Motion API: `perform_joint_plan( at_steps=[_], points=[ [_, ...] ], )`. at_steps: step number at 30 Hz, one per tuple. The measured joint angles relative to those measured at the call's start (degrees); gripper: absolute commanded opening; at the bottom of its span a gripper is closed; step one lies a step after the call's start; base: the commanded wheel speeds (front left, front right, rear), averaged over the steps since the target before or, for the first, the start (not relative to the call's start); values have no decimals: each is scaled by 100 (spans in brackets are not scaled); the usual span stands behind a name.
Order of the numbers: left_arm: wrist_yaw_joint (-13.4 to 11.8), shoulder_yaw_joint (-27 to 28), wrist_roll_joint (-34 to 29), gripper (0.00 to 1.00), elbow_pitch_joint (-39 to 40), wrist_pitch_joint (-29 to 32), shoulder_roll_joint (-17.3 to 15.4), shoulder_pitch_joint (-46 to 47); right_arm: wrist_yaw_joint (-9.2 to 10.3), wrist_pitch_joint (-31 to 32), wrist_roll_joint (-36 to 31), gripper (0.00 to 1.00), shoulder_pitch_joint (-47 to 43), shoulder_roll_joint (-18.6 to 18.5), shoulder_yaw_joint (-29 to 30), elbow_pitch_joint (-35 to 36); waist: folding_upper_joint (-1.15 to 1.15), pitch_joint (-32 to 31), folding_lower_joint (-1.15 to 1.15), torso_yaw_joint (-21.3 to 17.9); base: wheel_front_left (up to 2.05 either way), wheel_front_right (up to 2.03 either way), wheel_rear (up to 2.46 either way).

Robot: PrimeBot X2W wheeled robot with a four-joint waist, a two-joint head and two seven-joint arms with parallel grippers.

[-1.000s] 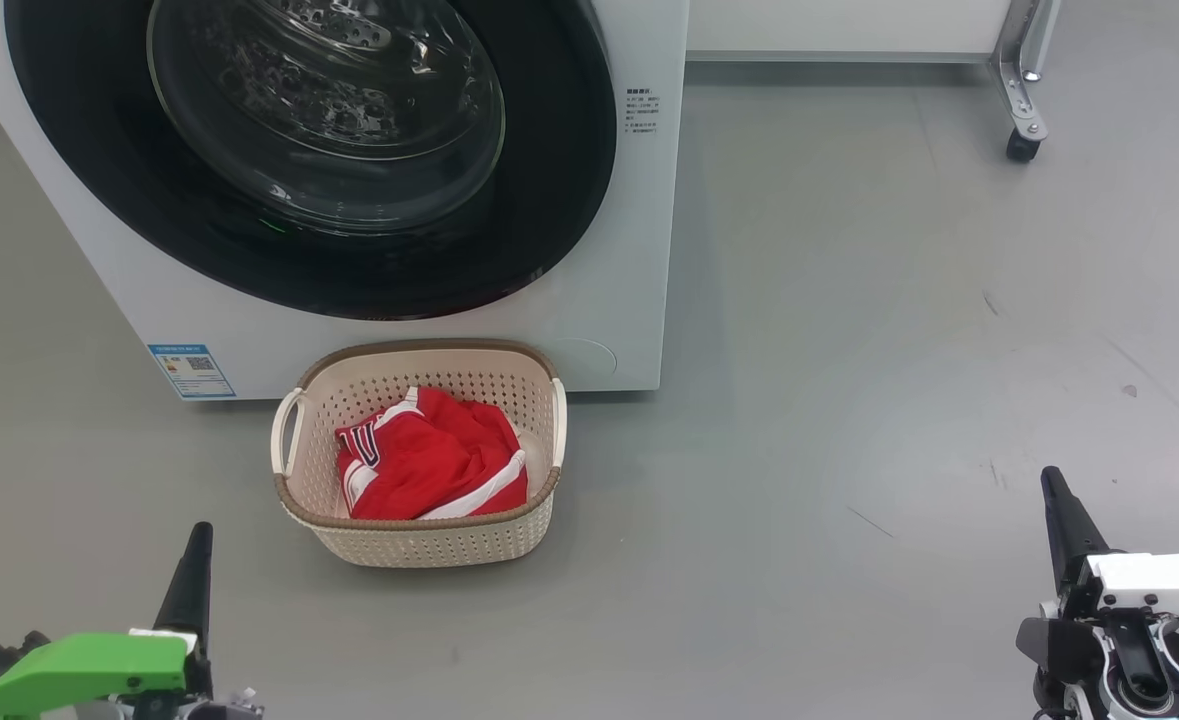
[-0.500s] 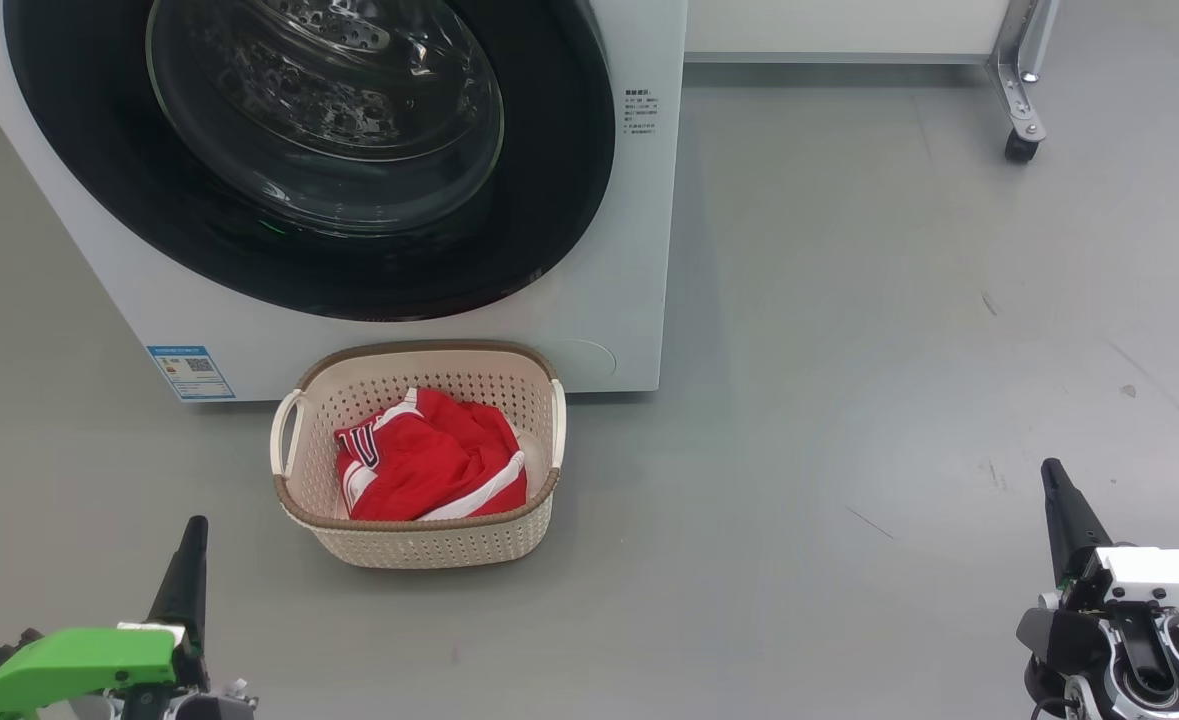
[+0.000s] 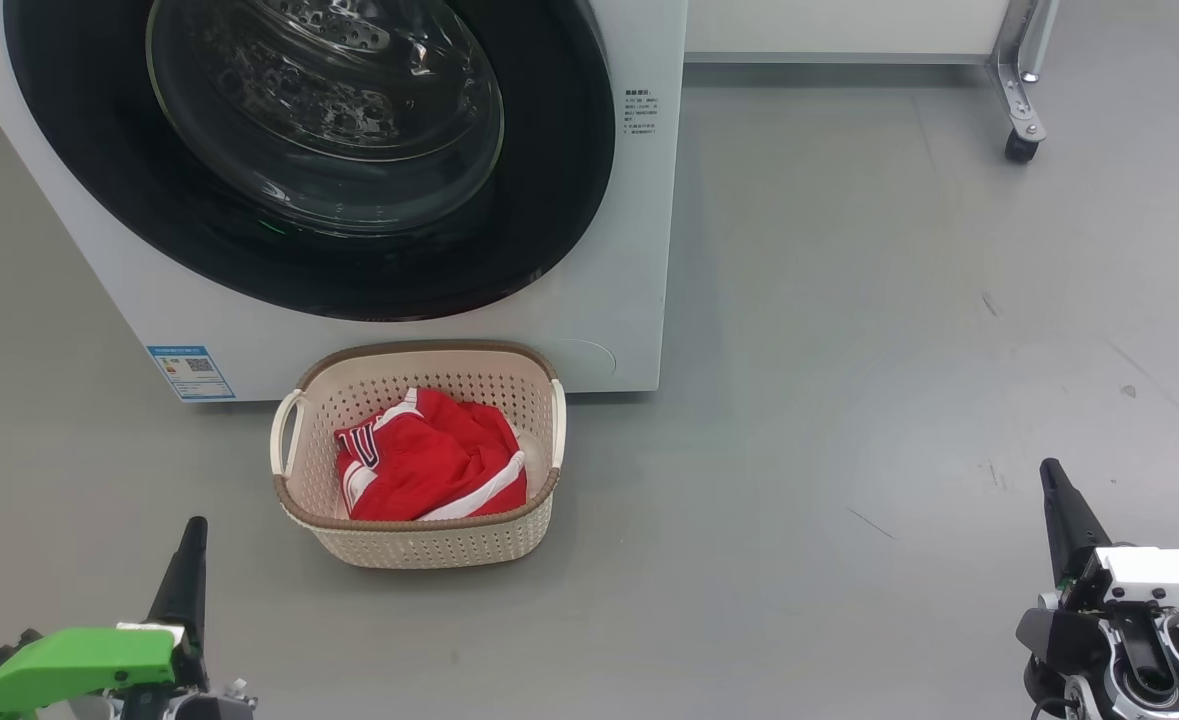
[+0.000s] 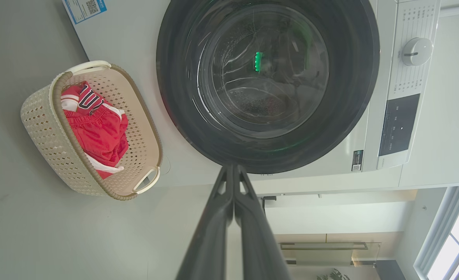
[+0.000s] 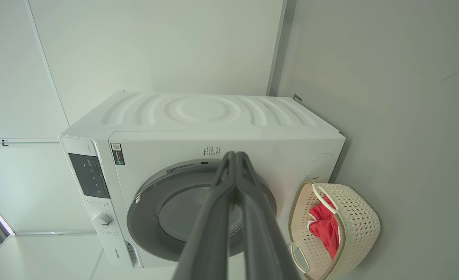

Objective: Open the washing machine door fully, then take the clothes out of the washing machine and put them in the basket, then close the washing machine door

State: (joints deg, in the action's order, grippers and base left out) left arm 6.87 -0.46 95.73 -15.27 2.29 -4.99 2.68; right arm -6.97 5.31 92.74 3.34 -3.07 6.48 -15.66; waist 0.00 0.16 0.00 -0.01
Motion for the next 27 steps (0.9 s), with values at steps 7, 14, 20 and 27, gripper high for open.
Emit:
perform_joint_plan(
  at_steps=[7, 14, 20, 27],
  points=[
    [0, 2, 0, 0, -9, 0, 0, 2, 0, 0, 0, 0, 0, 0, 2, 0, 0, 0, 0, 0, 0, 0, 0],
    [0, 7, 0, 0, -25, 1, 0, 3, 0, 0, 0, 0, 0, 1, 4, 0, 0, 0, 0, 0, 0, 0, 0],
    [1, 9, 0, 0, -32, 16, 0, 4, 0, 0, 0, 0, 1, 1, 7, 0, 0, 0, 0, 0, 0, 0, 0],
    [1, 11, 0, 0, -40, 16, 0, 7, 0, 0, 0, 0, 1, 2, 10, 0, 0, 0, 0, 1, 0, 0, 0]
  ],
)
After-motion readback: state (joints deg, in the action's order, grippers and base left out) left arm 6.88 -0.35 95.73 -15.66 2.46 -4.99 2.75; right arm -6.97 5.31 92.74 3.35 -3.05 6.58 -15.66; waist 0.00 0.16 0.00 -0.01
